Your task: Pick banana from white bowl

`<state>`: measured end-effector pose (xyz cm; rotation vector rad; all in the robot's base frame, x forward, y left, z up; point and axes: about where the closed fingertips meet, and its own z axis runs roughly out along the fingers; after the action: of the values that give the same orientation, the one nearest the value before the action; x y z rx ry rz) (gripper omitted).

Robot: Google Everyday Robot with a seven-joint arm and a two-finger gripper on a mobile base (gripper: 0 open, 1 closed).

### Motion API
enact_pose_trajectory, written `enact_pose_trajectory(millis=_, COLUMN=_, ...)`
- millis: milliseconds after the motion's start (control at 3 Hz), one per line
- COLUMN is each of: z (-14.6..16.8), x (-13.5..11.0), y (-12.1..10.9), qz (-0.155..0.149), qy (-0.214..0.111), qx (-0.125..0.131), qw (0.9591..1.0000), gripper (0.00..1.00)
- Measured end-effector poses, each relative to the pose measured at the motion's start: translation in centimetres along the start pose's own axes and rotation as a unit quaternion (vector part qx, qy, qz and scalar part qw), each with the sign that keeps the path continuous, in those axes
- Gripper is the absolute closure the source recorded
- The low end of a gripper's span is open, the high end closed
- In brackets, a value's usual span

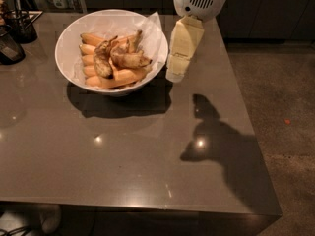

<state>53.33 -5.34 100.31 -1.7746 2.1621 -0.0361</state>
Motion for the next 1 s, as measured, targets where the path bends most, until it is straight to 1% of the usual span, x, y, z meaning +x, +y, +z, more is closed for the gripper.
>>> enact_pose_trajectory(millis=333, z=1.6, x=-3.7, y=-1.1, qz=0.01, qy=-0.011, qx=-0.024, qw=0.9996, gripper=0.0)
enact_pose_trajectory(millis=667, z=1.7, x=-4.3, y=-1.4, qz=0.008, qy=-0.018, qx=-0.018, qw=0.9996, gripper=0.0)
enact_pose_trajectory(millis=1000, z=2.1, x=-5.8, y=-2.5, qz=0.02, qy=-0.029, qx=-0.024, qw=0.9991, gripper=0.0)
